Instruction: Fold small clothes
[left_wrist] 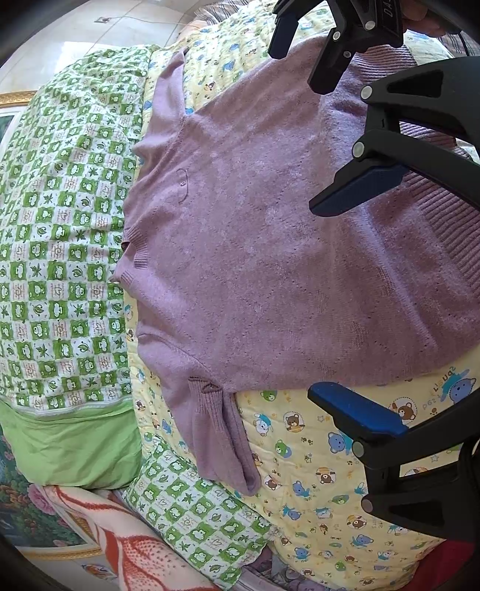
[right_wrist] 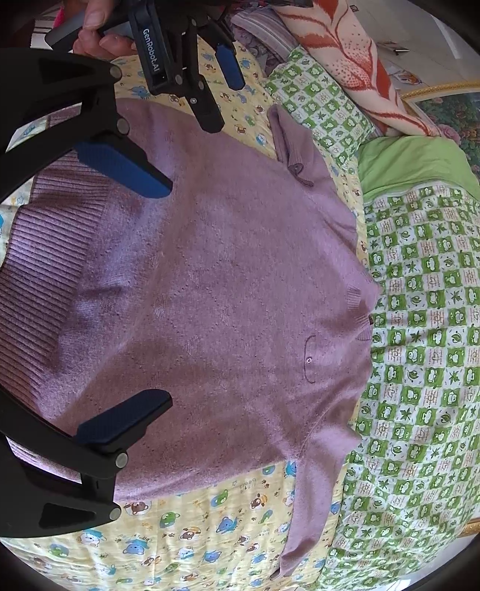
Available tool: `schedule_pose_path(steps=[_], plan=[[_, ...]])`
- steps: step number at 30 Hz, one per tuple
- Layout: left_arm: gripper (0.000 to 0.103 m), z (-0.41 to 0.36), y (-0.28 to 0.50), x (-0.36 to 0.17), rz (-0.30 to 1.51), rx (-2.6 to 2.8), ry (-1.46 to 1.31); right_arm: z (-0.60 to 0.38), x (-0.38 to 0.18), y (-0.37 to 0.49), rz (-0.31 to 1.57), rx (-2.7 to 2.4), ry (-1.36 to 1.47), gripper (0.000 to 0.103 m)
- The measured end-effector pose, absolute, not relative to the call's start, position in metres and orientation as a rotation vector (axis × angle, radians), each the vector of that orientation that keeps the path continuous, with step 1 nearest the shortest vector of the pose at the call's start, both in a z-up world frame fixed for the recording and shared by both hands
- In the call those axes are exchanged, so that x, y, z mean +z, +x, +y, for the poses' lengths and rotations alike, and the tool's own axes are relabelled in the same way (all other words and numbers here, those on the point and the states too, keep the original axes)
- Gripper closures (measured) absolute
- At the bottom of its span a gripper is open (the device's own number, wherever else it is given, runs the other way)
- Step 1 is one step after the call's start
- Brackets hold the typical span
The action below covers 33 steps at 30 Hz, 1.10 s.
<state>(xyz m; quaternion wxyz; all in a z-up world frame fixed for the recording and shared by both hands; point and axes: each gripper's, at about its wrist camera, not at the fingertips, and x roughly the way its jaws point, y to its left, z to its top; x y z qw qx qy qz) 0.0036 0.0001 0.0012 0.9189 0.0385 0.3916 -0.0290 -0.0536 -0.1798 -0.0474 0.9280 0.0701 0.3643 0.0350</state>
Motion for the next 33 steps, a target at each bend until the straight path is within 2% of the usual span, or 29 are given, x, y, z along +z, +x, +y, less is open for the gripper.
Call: schedule_pose_path(steps=[33], plan=[[0.011,-0.0066,0.0101,-0.003,0.845,-0.023,0.128,-0.1781,-0.0463,-0.0501,0.741,0.082,0.152,0.0]])
